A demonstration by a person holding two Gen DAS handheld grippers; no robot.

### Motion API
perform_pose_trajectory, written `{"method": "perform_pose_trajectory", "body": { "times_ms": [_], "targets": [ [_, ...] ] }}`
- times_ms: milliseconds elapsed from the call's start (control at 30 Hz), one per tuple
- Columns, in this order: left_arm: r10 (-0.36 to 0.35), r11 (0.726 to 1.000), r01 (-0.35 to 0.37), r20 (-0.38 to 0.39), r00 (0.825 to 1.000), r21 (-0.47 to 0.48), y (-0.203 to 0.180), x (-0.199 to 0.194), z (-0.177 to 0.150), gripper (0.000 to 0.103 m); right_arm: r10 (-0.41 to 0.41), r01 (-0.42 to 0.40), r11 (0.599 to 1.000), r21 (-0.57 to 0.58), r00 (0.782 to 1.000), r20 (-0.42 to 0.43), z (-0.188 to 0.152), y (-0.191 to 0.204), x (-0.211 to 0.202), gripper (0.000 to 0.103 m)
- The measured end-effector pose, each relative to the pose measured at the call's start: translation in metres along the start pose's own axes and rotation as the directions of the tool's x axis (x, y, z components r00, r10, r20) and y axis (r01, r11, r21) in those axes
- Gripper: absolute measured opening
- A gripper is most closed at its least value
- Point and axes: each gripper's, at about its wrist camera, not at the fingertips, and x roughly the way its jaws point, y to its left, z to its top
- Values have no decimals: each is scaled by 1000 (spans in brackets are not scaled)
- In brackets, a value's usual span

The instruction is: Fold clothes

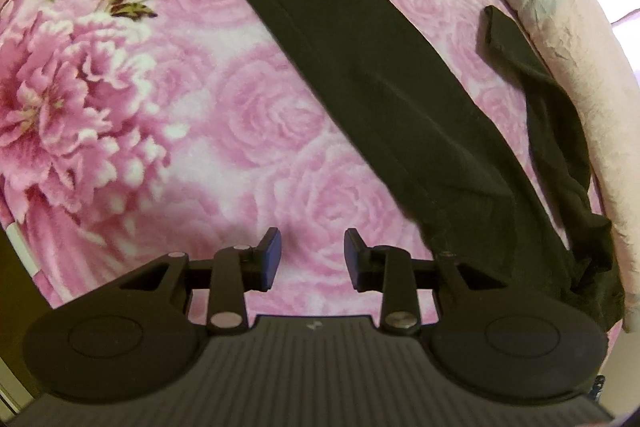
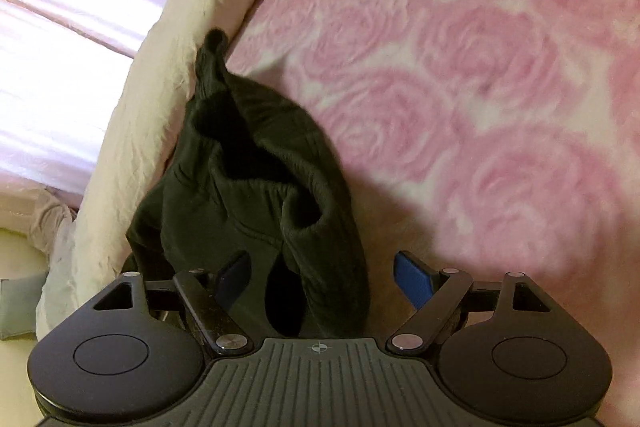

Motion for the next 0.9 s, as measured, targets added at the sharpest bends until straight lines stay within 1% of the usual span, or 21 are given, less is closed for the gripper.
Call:
{"method": "perform_pose_trajectory", "body": {
  "times_ms": [33, 67, 100, 167, 200, 267, 333, 400, 433, 467, 500, 533, 567, 667, 700, 733, 767, 800, 833, 867, 900],
  "targets": [
    [-1, 1000, 1, 9, 1000, 5, -1, 0, 2, 29, -5, 5, 1000, -9, 1000, -3, 2, 4, 3, 33],
    [1, 1000, -1, 21, 1000, 6, -3, 0, 5, 29, -18, 18, 1000, -17, 1000, -6, 3, 7, 4, 12],
    [3, 1000, -3, 34, 999, 6, -4, -1, 9, 29, -41, 41, 999, -21, 999, -11, 7, 9, -2, 12],
    [17, 1000, -17, 66, 998, 3, -5, -5, 17, 33, -37, 37, 999, -29, 999, -22, 19, 12, -23, 11],
    [28, 1000, -28, 88, 996, 0, -4, -7, 22, 37, -28, 27, 999, -21, 999, -23, 29, 10, -40, 11],
    [42, 999, -41, 136, 990, -9, -1, -9, 31, 43, -25, 25, 999, 45, 1000, -4, 48, 1, -70, 11],
    [45, 998, -39, 164, 986, -40, 4, -3, 38, 49, -79, 77, 993, 89, 997, 19, 61, -14, -88, 11],
    [32, 996, -17, 167, 985, -88, 11, 7, 42, 49, -124, 125, 983, 134, 992, -19, 67, -39, -86, 16],
    [25, 994, -7, 161, 987, -112, 13, 14, 43, 49, -147, 150, 976, 155, 989, -36, 69, -50, -85, 23],
    [18, 992, 2, 160, 987, -128, 15, 20, 44, 49, -179, 184, 968, 172, 983, -44, 64, -58, -81, 40],
    [11, 990, 12, 158, 987, -143, 16, 27, 44, 49, -215, 219, 959, 182, 976, -41, 57, -64, -78, 66],
    [1, 987, 26, 167, 986, -157, 17, 32, 46, 50, -210, 211, 960, 183, 977, -28, 50, -66, -76, 75],
    [-9, 985, 40, 184, 983, -166, 19, 37, 48, 51, -205, 204, 962, 184, 979, -14, 42, -69, -74, 77],
    [-2, 981, 42, 207, 978, -190, 20, 57, 58, 51, -179, 172, 963, 209, 984, 18, 26, -76, -68, 77],
    [-4, 979, 45, 206, 979, -196, 20, 65, 62, 47, -184, 174, 960, 218, 982, 29, 23, -78, -65, 76],
    [4, 983, 36, 214, 977, -178, 18, 69, 65, 45, -195, 182, 957, 227, 980, 35, 22, -80, -64, 76],
    [12, 987, 24, 225, 974, -157, 14, 72, 67, 36, -200, 184, 953, 240, 979, 41, 21, -84, -65, 76],
    [21, 991, 12, 235, 972, -135, 11, 76, 70, 11, -203, 186, 951, 248, 978, 45, 20, -86, -66, 51],
    [20, 995, 3, 240, 971, -97, 8, 75, 72, 8, -203, 187, 951, 245, 978, 41, 21, -85, -66, 24],
    [18, 998, -5, 244, 970, -56, 6, 74, 74, 7, -203, 188, 952, 242, 978, 38, 22, -83, -66, 11],
    [7, 999, 5, 253, 968, -47, 7, 69, 74, 7, -205, 191, 955, 228, 978, 38, 23, -80, -67, 9]
  ]
}}
